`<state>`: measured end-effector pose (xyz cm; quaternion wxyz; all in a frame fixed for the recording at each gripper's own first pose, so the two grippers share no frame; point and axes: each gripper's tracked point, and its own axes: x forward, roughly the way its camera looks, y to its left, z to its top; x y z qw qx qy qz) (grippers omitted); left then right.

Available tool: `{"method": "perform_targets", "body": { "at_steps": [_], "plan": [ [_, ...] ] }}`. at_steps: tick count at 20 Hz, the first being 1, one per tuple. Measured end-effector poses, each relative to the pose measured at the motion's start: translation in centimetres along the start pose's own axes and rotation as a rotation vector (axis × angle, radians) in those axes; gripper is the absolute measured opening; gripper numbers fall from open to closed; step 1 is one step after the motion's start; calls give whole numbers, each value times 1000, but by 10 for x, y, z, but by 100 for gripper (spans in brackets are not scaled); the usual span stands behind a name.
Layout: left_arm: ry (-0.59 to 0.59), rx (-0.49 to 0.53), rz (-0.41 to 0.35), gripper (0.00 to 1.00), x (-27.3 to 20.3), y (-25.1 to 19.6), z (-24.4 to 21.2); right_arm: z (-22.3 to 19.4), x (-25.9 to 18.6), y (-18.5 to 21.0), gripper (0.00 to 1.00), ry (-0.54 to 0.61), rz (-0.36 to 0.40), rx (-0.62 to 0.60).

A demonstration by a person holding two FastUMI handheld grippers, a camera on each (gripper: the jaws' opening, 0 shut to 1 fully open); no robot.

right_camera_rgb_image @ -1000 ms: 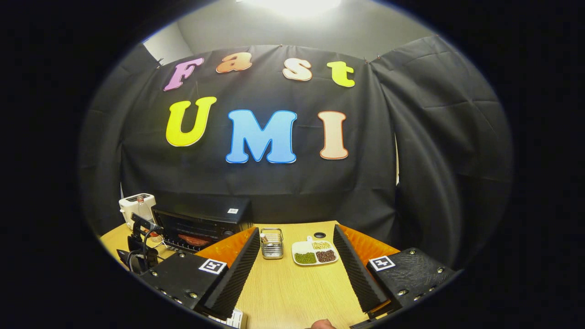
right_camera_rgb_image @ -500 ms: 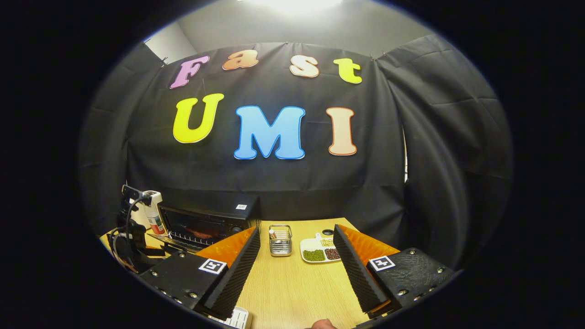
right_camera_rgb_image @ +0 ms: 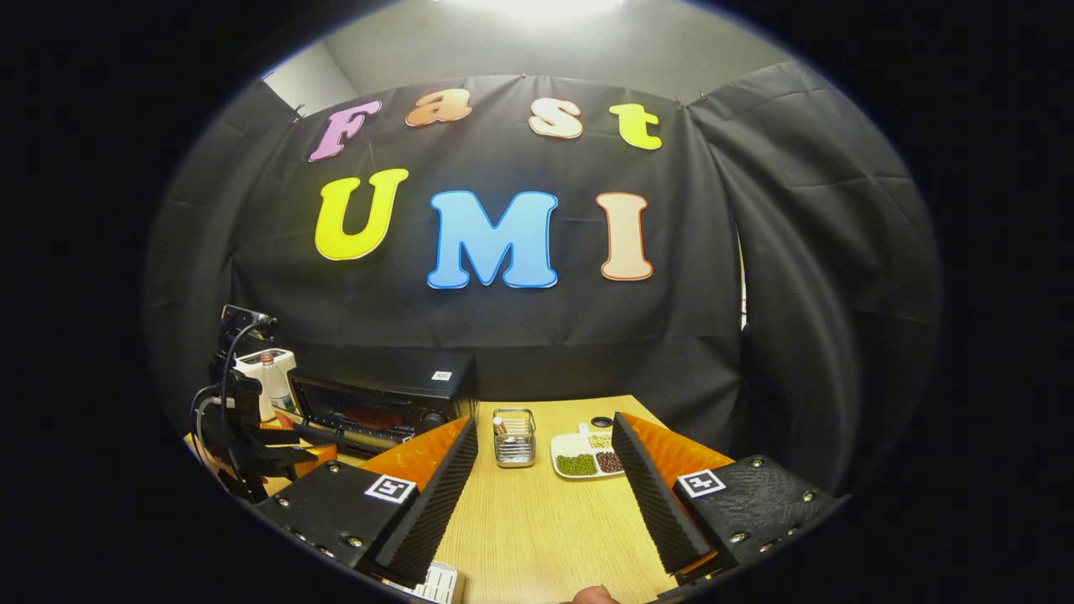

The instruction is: Open the electric oven with the left hand, put the food in, and close the electric oven.

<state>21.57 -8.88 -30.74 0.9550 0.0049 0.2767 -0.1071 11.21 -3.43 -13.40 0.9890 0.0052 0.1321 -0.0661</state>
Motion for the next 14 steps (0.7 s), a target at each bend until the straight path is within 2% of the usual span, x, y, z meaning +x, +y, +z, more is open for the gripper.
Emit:
{"method": "perform_targets", "body": {
  "at_steps": [3, 5, 9, 14],
  "plan": [
    [-27, 22, -2, 100, 2, 1, 16, -1, 1, 1, 98, 4, -6, 7],
    [-40, 13, -7, 98, 5, 1, 25, 1, 1, 2, 98, 1, -8, 6],
    [-126, 18, -2, 98, 5, 2, 59, 3, 0, 6, 98, -6, -5, 0],
    [-244, 12, -15, 98, -44, -8, 104, 14, 4, 5, 98, -28, -10, 18]
  ]
}}
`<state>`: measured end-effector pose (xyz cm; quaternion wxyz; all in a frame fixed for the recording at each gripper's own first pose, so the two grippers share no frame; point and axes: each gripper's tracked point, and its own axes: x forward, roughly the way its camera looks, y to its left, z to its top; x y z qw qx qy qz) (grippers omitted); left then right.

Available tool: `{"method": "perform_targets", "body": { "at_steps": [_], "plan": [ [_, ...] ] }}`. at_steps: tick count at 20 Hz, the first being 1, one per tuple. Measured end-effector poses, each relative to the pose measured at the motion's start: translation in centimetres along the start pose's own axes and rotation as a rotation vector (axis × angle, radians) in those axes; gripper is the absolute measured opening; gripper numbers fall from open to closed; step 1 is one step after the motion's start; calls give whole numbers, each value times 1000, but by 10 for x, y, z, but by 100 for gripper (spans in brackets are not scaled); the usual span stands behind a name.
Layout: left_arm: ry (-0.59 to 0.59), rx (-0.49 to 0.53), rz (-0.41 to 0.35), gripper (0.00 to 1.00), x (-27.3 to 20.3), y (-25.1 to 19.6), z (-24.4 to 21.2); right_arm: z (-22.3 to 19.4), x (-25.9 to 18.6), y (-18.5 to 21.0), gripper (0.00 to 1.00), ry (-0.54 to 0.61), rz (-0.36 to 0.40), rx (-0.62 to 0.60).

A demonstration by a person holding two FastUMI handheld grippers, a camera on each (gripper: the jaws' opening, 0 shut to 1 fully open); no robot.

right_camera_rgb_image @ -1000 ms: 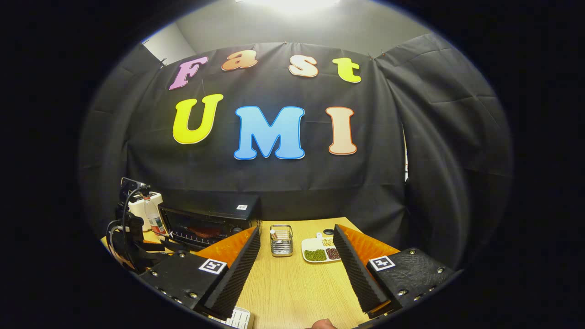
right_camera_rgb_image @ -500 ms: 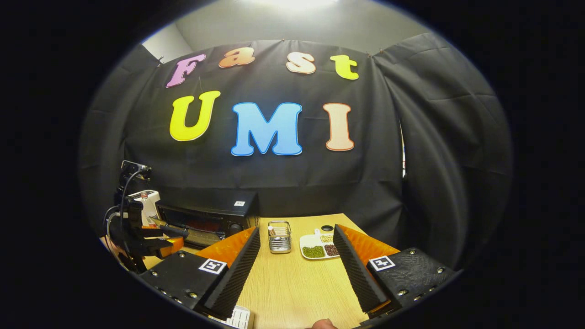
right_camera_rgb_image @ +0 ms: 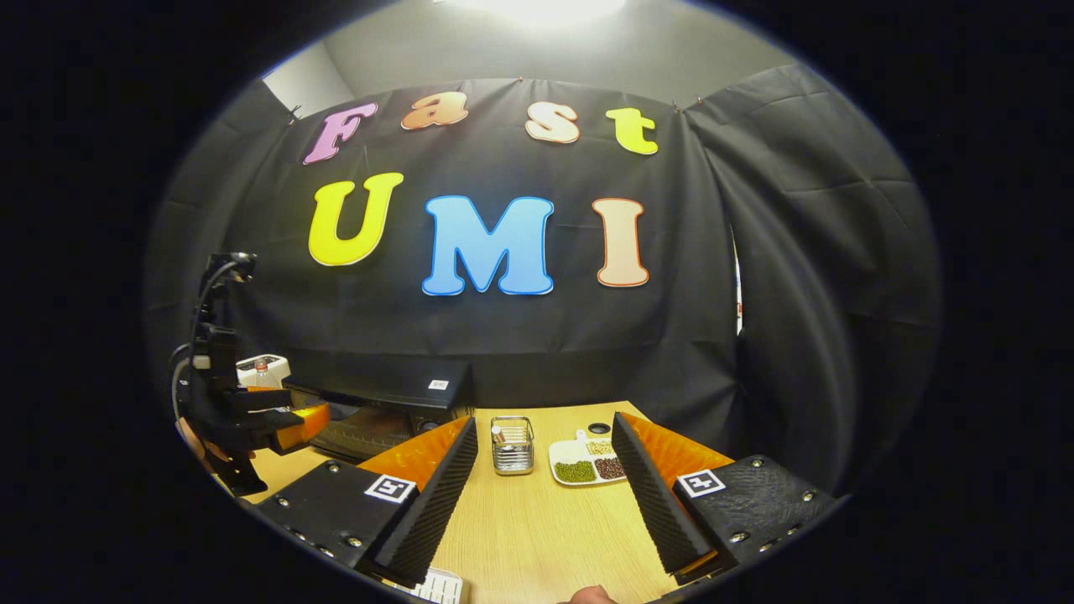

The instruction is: Open the electric oven with the left hand, put the food in, and close the electric oven.

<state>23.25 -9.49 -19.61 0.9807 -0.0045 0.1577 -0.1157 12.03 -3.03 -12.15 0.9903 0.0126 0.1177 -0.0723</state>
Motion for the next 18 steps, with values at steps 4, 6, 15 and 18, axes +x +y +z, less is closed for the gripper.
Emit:
{"method": "perform_targets", "body": {
  "at_steps": [4, 6, 15, 18],
  "plan": [
    [-115, -5, 41, 100, -54, -2, 46, 11, -6, -4, 98, -20, 44, 20],
    [-170, -6, 74, 100, -85, -5, 67, 18, -14, -9, 98, -41, 72, 0],
    [-274, -30, 155, 97, -202, -36, 117, 40, -73, -35, 97, -120, 175, -17],
    [-292, 3, 172, 91, -231, -42, 122, 48, -88, -37, 98, -147, 198, -17]
  ]
}}
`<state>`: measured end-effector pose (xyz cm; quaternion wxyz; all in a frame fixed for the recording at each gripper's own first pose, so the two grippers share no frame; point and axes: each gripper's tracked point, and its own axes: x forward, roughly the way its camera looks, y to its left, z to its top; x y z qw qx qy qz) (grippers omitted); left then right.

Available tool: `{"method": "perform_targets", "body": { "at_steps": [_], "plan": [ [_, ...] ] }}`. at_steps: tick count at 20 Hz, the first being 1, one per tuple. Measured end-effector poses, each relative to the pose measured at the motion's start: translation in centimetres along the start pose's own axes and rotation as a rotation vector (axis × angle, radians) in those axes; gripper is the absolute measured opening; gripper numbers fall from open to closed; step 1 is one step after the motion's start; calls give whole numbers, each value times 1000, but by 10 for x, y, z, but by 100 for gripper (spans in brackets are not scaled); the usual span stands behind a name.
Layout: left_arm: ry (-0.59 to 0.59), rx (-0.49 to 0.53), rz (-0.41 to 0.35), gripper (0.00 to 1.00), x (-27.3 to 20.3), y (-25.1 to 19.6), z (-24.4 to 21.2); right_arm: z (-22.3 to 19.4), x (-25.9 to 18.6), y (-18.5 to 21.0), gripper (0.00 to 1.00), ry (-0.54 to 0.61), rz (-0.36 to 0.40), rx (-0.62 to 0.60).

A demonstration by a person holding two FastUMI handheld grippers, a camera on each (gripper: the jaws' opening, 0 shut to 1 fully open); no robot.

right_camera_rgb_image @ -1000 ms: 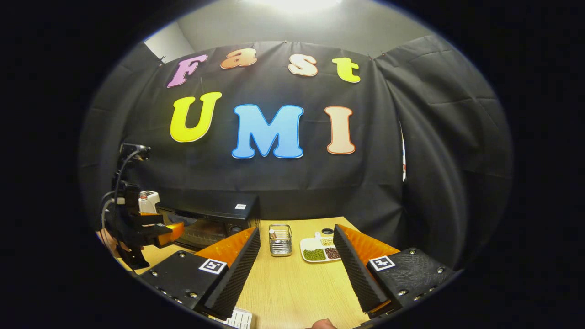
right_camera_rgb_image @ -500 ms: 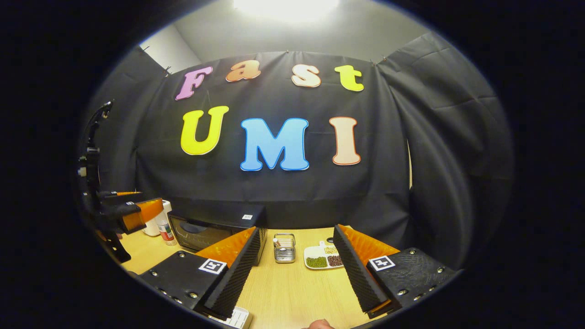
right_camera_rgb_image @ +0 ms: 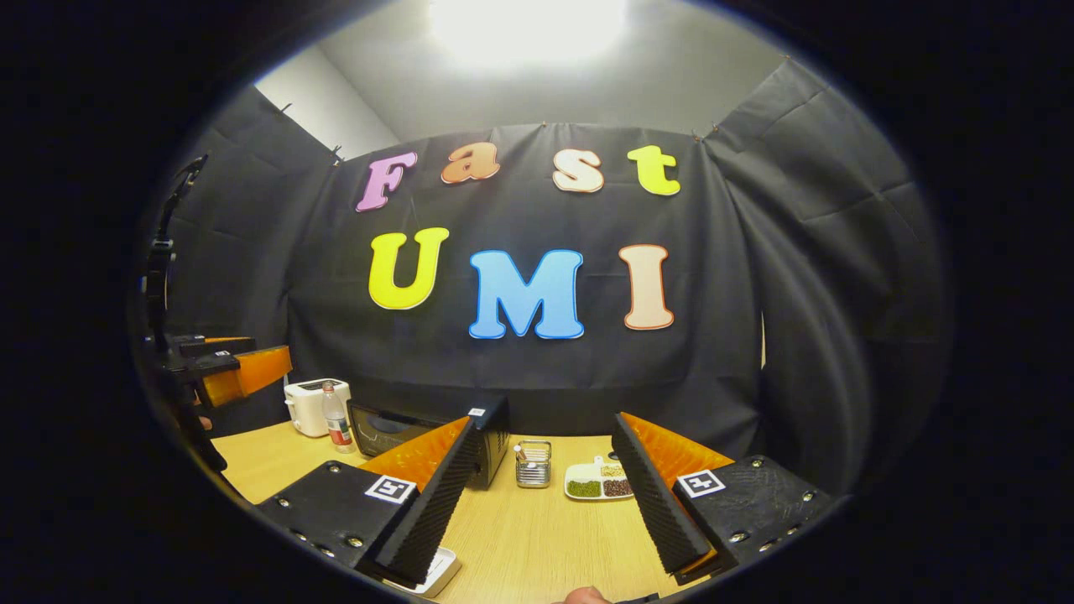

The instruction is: Open the electric oven with the left hand, put the food in, and close the electric oven.

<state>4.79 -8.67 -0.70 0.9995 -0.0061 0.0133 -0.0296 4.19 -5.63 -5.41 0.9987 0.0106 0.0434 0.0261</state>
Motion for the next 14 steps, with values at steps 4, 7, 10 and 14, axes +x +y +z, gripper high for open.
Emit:
{"method": "perform_targets", "body": {
  "at_steps": [4, 7, 10, 14],
  "plan": [
    [4, -11, 4, 100, -23, 1, 4, 9, -10, 8, 97, -13, 18, 4],
    [3, -12, 21, 96, -39, 12, 4, 15, -16, 17, 97, -22, 24, 1],
    [-5, -10, 22, 91, -49, 22, 6, 16, -24, 28, 98, -21, 22, -26],
    [1, 6, 44, 100, -52, 46, 4, 19, -29, 44, 98, -23, 15, -16]
  ]
}}
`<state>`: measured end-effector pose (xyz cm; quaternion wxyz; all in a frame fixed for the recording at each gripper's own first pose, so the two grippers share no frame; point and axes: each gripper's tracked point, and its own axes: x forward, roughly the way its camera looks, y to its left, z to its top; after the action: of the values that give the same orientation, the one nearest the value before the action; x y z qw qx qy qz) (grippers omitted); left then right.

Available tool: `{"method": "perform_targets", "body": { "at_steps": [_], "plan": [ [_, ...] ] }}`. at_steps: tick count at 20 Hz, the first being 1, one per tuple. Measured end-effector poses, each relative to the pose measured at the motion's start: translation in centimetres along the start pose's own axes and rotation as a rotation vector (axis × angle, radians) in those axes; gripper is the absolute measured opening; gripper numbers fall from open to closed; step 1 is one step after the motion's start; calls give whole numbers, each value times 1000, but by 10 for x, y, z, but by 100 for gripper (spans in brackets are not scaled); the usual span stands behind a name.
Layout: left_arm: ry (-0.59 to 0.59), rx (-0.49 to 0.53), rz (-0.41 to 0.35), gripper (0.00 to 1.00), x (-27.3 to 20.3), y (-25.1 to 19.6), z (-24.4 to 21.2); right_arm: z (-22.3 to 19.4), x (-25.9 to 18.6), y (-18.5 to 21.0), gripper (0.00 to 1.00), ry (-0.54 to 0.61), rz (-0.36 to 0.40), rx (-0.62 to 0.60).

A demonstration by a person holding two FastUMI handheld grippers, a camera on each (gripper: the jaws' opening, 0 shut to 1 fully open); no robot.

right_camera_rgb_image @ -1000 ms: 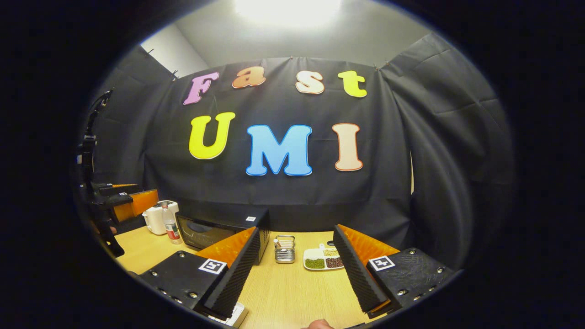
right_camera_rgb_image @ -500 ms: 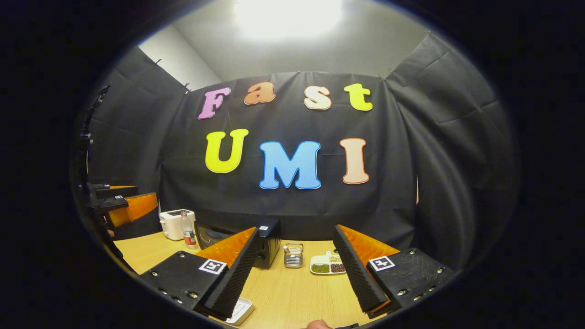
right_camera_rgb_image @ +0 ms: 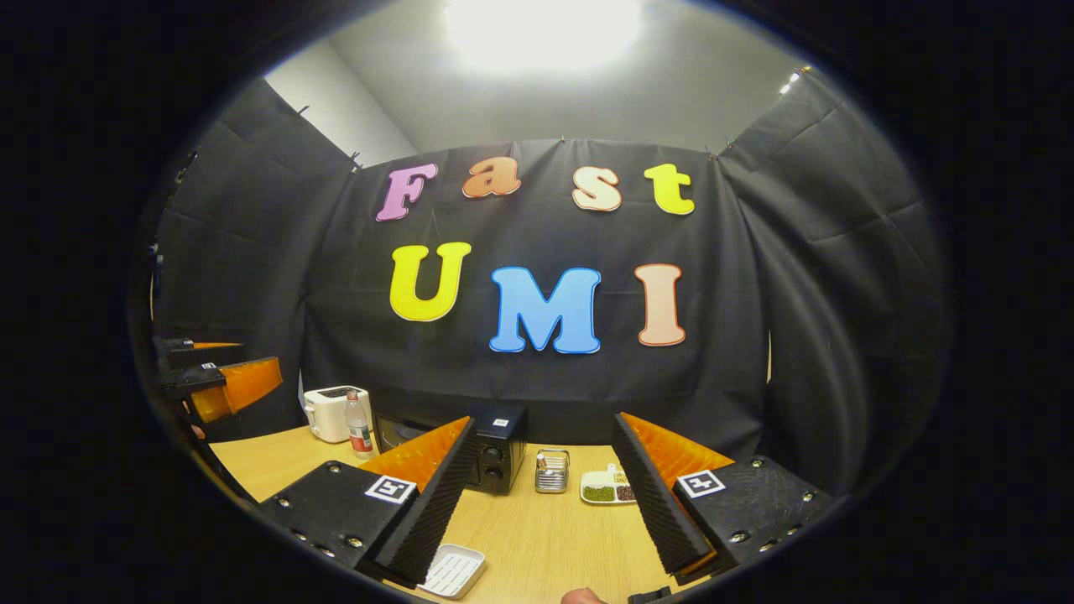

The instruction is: Open the electric oven with the left hand, put the food in, and close the electric oven.

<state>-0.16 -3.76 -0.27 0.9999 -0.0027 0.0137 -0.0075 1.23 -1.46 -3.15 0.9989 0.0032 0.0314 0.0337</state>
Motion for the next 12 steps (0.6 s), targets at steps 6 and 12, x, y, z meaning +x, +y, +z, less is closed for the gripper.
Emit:
{"method": "perform_targets", "body": {
  "at_steps": [6, 12],
  "plan": [
    [17, -8, 20, 100, -6, 25, -10, 6, -7, 19, 97, -9, -2, 14],
    [17, -25, 30, 100, -8, 41, -9, 11, -3, 34, 97, -18, 6, 42]
  ]
}}
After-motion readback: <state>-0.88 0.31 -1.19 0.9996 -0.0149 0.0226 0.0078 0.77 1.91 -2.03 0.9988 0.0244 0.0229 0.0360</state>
